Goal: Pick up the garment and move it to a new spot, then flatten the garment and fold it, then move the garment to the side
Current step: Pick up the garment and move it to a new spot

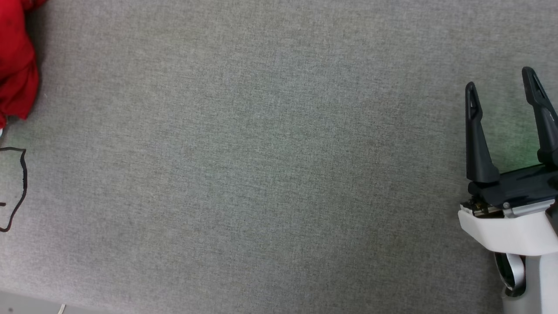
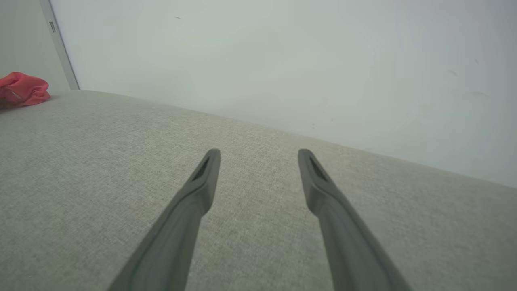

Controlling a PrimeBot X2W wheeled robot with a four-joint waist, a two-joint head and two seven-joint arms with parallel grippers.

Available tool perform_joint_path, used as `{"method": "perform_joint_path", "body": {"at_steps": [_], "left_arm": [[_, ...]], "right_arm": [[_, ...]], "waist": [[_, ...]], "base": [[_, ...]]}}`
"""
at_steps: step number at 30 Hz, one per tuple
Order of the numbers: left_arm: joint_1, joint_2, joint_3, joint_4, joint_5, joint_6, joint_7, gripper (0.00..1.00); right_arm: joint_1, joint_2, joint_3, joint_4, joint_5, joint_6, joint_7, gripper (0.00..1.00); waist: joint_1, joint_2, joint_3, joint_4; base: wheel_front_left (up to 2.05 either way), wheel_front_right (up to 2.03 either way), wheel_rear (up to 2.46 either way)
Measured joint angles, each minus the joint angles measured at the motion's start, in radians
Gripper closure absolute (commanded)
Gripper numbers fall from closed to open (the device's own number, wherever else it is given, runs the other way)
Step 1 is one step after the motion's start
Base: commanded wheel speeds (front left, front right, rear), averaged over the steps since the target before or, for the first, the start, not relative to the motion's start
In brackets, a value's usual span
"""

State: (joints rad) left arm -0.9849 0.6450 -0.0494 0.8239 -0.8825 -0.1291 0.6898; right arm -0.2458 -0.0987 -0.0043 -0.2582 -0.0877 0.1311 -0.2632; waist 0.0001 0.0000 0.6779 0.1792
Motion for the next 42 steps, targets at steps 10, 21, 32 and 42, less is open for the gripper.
{"method": "perform_joint_path", "body": {"at_steps": [10,21,32,42], "left_arm": [[-0.033,0.062,-0.136,-0.124,0.035,0.0,-0.082,1.0],[-0.071,0.133,-0.362,-0.369,0.016,0.0,-0.126,1.0],[-0.159,0.022,-0.629,-0.517,0.046,0.0,-0.149,1.0],[-0.207,-0.151,-0.909,-0.566,0.06,0.0,-0.206,1.0]], "right_arm": [[0.011,0.022,0.006,0.038,0.024,0.0,0.0,0.0],[0.05,0.043,0.002,0.081,0.049,0.0,0.0,0.0],[0.067,0.046,-0.007,0.097,0.114,0.0,0.0,0.0],[0.068,0.046,-0.01,0.103,0.169,0.0,0.0,0.0]], "waist": [[0.0,0.0001,-0.101,-0.004],[-0.0001,0.0001,-0.247,-0.017],[-0.0002,0.0001,-0.325,-0.094],[-0.0002,0.0001,-0.344,-0.204]], "base": [[0.0,0.0,0.0],[0.0,0.0,0.0],[0.0,0.0,0.0],[0.0,0.0,0.0]]}}
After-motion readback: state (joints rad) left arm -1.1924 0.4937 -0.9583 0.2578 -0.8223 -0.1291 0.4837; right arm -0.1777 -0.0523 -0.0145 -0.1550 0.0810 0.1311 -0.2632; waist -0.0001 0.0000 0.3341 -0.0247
